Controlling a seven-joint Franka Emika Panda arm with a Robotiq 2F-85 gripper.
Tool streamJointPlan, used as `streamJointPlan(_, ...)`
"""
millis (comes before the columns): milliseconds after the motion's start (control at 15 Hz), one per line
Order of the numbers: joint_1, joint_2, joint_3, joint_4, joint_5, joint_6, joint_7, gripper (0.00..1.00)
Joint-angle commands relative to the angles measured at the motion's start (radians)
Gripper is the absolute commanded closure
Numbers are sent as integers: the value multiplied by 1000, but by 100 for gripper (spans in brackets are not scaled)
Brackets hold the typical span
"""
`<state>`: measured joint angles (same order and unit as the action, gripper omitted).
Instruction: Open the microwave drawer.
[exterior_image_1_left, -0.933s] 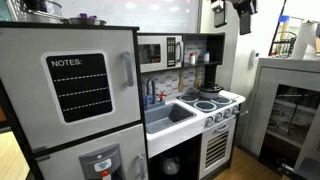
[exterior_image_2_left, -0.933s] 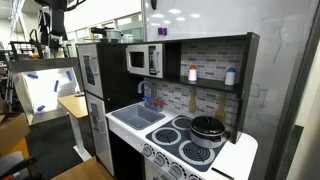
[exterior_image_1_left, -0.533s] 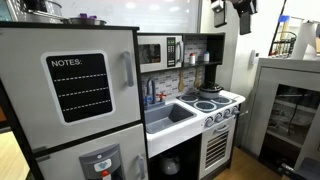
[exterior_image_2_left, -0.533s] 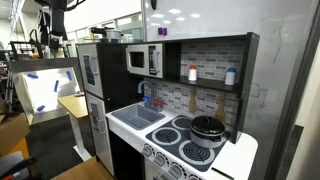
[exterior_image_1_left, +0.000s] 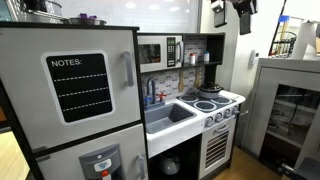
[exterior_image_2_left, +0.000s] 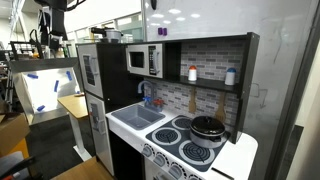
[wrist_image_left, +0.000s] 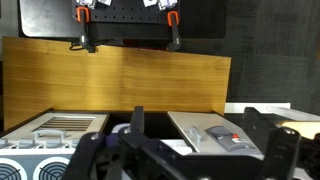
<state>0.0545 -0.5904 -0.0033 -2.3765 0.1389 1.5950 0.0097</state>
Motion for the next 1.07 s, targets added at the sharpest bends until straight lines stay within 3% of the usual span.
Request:
streamJointPlan(0,-16,53,-4,34,17,1,-7,0)
streamJointPlan(267,-43,170,-52,118,63,-18,4,0)
streamJointPlan(667,-122,327,-147,241,262,-17,76,0)
streamJointPlan(1000,-191,363,-200,241,372,2,141,0)
